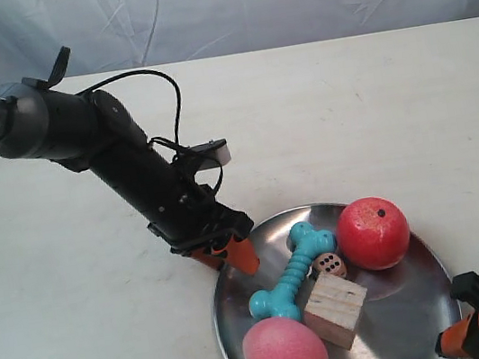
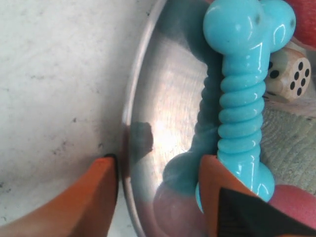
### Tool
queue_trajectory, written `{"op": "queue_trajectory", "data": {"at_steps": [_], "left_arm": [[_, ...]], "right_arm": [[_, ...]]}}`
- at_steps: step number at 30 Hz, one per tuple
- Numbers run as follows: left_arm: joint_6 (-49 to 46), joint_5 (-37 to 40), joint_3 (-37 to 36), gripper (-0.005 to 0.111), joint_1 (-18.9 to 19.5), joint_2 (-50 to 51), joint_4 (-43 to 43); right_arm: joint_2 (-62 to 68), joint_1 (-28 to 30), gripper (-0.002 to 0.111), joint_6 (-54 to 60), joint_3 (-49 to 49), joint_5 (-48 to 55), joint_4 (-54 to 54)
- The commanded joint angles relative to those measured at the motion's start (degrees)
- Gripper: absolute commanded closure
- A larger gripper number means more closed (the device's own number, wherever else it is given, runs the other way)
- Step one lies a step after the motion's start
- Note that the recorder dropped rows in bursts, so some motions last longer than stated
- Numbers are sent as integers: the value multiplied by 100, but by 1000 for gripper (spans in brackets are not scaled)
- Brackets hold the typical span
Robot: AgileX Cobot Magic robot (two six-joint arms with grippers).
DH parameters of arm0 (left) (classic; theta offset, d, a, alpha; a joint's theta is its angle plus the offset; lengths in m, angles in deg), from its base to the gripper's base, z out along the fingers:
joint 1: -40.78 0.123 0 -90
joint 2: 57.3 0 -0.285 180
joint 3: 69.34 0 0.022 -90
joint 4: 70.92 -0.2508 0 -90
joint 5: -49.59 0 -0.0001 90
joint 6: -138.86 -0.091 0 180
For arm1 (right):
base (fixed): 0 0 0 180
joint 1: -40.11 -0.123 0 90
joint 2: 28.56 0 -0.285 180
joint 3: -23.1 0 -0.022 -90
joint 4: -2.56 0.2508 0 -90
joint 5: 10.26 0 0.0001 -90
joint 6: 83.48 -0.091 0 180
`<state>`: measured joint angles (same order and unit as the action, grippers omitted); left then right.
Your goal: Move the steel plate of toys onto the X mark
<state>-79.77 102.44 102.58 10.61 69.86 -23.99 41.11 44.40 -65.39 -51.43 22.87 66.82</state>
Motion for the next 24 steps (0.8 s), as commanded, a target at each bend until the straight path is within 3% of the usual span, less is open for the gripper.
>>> {"op": "queue_trajectory", "data": {"at_steps": [1,24], "left_arm": [[35,-5,-37,57,-31,58,-219],[35,-5,-37,57,-31,58,-219]], "right_arm": [[5,21,57,8,-15,-61,-139],[5,21,55,25,-15,-195,167]]}}
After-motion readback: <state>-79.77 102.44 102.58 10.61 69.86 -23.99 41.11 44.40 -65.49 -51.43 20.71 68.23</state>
